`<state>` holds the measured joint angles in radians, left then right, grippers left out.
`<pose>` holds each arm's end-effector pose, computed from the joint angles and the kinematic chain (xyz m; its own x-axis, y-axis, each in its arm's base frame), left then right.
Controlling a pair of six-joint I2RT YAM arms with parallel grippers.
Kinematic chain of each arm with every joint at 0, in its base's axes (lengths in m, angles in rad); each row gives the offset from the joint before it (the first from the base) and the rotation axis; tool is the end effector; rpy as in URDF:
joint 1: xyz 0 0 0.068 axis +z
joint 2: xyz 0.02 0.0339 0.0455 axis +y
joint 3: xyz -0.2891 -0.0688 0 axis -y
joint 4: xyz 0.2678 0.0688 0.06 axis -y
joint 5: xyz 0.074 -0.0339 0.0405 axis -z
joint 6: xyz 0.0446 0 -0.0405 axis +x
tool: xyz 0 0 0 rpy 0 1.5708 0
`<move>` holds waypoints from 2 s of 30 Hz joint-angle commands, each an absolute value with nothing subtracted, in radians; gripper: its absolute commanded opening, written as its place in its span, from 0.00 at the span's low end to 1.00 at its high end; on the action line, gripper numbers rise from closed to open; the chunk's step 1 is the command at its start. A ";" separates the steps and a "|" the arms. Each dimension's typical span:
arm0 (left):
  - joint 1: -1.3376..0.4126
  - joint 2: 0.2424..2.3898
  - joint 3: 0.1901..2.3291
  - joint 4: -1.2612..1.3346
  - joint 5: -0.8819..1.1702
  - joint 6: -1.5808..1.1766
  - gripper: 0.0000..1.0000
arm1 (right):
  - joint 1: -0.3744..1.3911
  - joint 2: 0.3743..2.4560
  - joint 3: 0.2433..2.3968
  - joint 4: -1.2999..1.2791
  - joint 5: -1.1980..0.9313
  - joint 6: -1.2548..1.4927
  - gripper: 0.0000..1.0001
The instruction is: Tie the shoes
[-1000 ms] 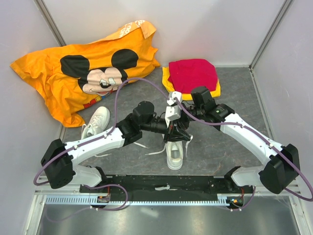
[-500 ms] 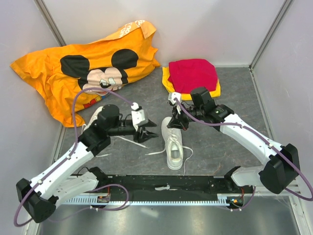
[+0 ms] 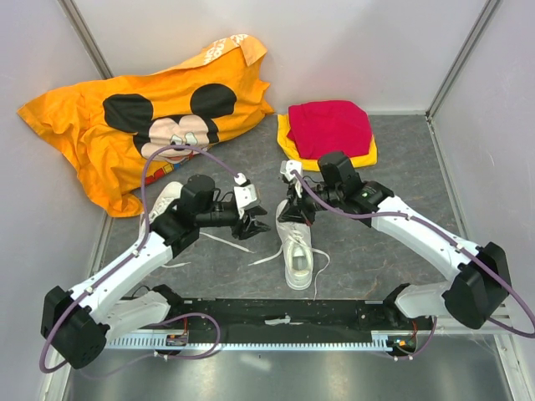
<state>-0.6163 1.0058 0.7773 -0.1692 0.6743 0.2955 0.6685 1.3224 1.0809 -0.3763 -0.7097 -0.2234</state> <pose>0.1797 -0.1614 0.3133 -0.0341 0.3029 -0.9524 0.9733 0.2263 0.0372 0.2262 0.2157 0.3255 -0.2468 -0.4090 -0.8785 -0.9657 0.1799 0.1875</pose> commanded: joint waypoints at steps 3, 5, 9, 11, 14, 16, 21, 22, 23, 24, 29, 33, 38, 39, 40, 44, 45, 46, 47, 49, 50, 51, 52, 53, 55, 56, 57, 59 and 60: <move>-0.568 1.014 0.701 0.024 0.712 0.237 0.52 | 0.710 1.399 1.100 -0.345 -0.695 -0.213 0.00; -0.502 0.985 0.680 0.029 0.763 0.187 0.51 | 0.730 1.425 1.121 -0.348 -0.677 -0.210 0.00; -0.442 0.879 0.594 0.035 0.752 0.166 0.51 | 0.759 1.497 1.161 -0.356 -0.647 -0.206 0.00; -0.434 0.836 0.557 0.006 0.746 0.160 0.50 | 0.781 1.529 1.192 -0.377 -0.637 -0.216 0.00; -0.431 0.770 0.505 -0.025 0.735 0.147 0.50 | 0.810 1.564 1.215 -0.396 -0.606 -0.230 0.00; -0.431 0.733 0.477 -0.028 0.718 0.127 0.50 | 0.822 1.583 1.223 -0.399 -0.585 -0.242 0.00; -0.431 0.722 0.459 -0.020 0.686 0.103 0.50 | 0.868 1.641 1.250 -0.416 -0.542 -0.281 0.00; -0.431 0.732 0.465 -0.021 0.684 0.106 0.50 | 0.876 1.652 1.261 -0.420 -0.532 -0.287 0.00; -0.431 0.736 0.466 -0.025 0.686 0.115 0.50 | 0.887 1.672 1.265 -0.425 -0.526 -0.288 0.00; -0.431 0.741 0.468 -0.023 0.683 0.117 0.50 | 0.891 1.681 1.270 -0.425 -0.522 -0.285 0.00; -0.431 0.776 0.489 -0.023 0.676 0.129 0.52 | 0.896 1.724 1.334 -0.457 -0.515 -0.291 0.27; -0.431 0.816 0.540 -0.048 0.669 0.117 0.52 | 0.881 1.706 1.437 -0.528 -0.509 -0.310 0.55; -0.431 0.836 0.560 -0.084 0.747 0.196 0.53 | 0.775 1.591 1.444 -0.620 -0.570 -0.339 0.77; -0.430 0.842 0.572 -0.092 0.746 0.208 0.53 | 0.753 1.565 1.422 -0.632 -0.595 -0.351 0.79; -0.431 0.847 0.577 -0.097 0.753 0.233 0.53 | 0.705 1.534 1.364 -0.644 -0.613 -0.362 0.79; -0.431 0.876 0.595 -0.098 0.810 0.294 0.53 | 0.606 1.335 1.168 -0.650 -0.630 -0.439 0.77; -0.431 0.885 0.604 -0.098 0.818 0.301 0.53 | 0.597 1.303 1.131 -0.650 -0.630 -0.472 0.76; -0.431 0.900 0.609 -0.098 0.837 0.307 0.52 | 0.585 1.273 1.061 -0.646 -0.632 -0.488 0.72; -0.431 0.908 0.612 -0.104 0.851 0.313 0.52 | 0.583 1.228 1.028 -0.641 -0.640 -0.500 0.69; -0.431 0.919 0.614 -0.103 0.876 0.321 0.52 | 0.581 1.186 0.947 -0.612 -0.655 -0.535 0.61; -0.431 0.931 0.614 -0.101 0.882 0.321 0.51 | 0.580 1.181 0.927 -0.598 -0.658 -0.538 0.59; -0.431 0.937 0.621 -0.110 0.888 0.322 0.51 | 0.580 1.184 0.911 -0.594 -0.666 -0.552 0.58; -0.431 0.943 0.626 -0.117 0.897 0.339 0.51 | 0.577 1.187 0.894 -0.595 -0.682 -0.580 0.57; -0.431 0.953 0.633 -0.130 0.897 0.351 0.51 | 0.574 1.207 0.888 -0.595 -0.701 -0.589 0.56; -0.433 0.965 0.661 -0.159 0.890 0.363 0.51 | 0.566 1.238 0.882 -0.604 -0.724 -0.594 0.55; -0.431 0.971 0.667 -0.172 0.900 0.383 0.51 | 0.563 1.242 0.877 -0.604 -0.735 -0.604 0.55; -0.433 0.985 0.673 -0.189 0.913 0.408 0.51 | 0.561 1.244 0.871 -0.604 -0.744 -0.609 0.55; -0.431 0.997 0.683 -0.204 0.910 0.431 0.51 | 0.555 1.241 0.853 -0.592 -0.749 -0.615 0.55; -0.431 1.003 0.690 -0.206 0.905 0.428 0.50 | 0.554 1.239 0.847 -0.589 -0.752 -0.620 0.55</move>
<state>-0.4278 0.9821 0.6338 -0.1692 0.8680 0.3435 0.5640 1.2476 0.8635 -0.6224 -0.6796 -0.5629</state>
